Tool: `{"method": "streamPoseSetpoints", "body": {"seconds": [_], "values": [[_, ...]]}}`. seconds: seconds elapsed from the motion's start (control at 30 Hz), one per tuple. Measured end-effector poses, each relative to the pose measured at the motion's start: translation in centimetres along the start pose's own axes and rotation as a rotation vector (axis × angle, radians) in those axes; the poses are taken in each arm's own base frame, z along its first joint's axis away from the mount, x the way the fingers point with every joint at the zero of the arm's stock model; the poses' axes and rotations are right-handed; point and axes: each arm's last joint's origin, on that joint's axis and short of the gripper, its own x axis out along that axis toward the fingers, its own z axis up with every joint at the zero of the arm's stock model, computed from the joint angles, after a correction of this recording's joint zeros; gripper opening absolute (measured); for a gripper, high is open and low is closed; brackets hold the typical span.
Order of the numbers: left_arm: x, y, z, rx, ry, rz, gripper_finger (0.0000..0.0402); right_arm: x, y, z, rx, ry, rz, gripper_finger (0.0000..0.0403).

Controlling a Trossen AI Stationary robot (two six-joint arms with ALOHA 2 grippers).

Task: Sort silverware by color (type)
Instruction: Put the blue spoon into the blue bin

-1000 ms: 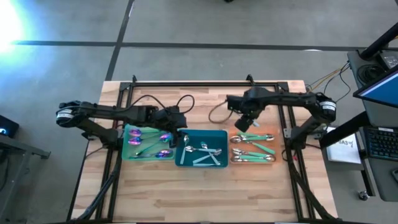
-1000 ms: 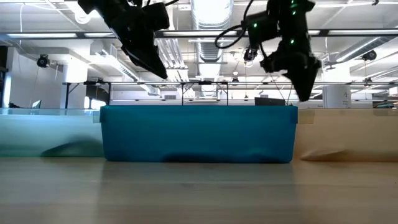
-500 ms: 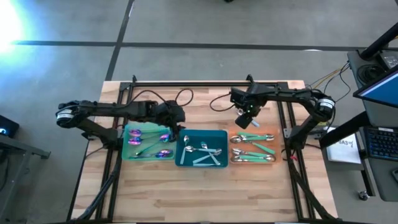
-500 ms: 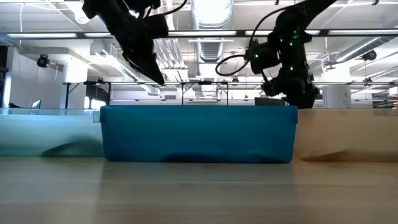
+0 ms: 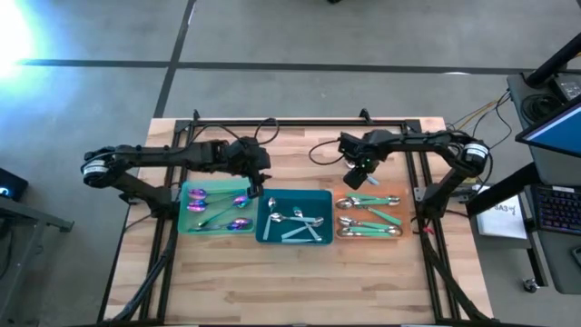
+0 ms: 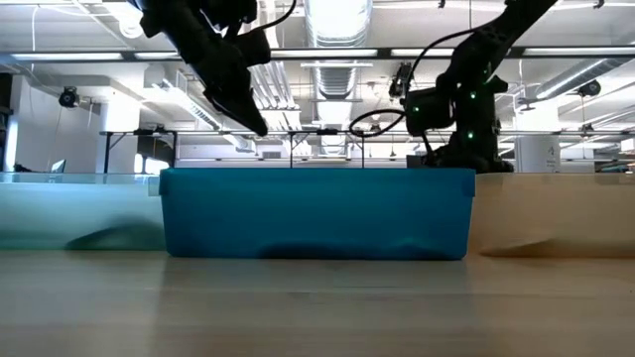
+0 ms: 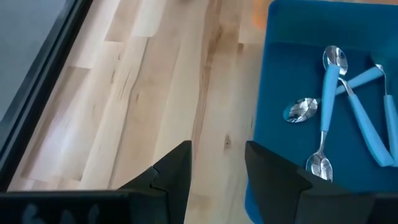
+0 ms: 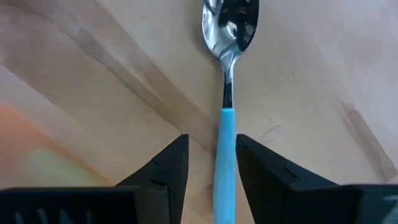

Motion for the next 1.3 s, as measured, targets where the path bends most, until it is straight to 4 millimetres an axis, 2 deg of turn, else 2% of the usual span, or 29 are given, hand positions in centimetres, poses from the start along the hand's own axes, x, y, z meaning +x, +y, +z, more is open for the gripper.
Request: {"method": "streamPoseSetpoints", "body": {"seconds": [0.33,0.67,0.77,0.9,1.03,1.13,1.3], "values": [[0.0,0.2,0.1,0.015,-0.012,0.005,0.0134,1.1,-1.2,0.3,0.050,-0.056,0.016,0.0123],[0.0,0.3,0.1,0.014,-0.014,0.009,0.0134,3.2,-1.4,-0.7,0.057,-0.007,0.054,0.0119],[0.0,0.3,0.2,0.013,-0.022,0.009,0.0134,3.6,-1.3,-0.6,0.057,0.000,0.054,0.0096],[0.0,0.3,0.2,0.011,-0.022,0.009,0.0134,3.7,-1.3,-0.5,0.050,-0.007,0.059,0.0028],[0.0,0.3,0.4,0.007,-0.046,0.011,0.0134,3.3,-1.3,-0.1,0.048,-0.015,0.060,0.0019],[0.0,0.3,0.7,0.005,-0.072,0.010,0.0134,2.3,-1.2,0.6,0.032,-0.042,0.064,0.0018],[0.0,0.3,1.3,0.010,-0.136,0.000,0.0134,-0.6,-1.0,3.5,0.028,-0.295,0.041,0.0016]]}}
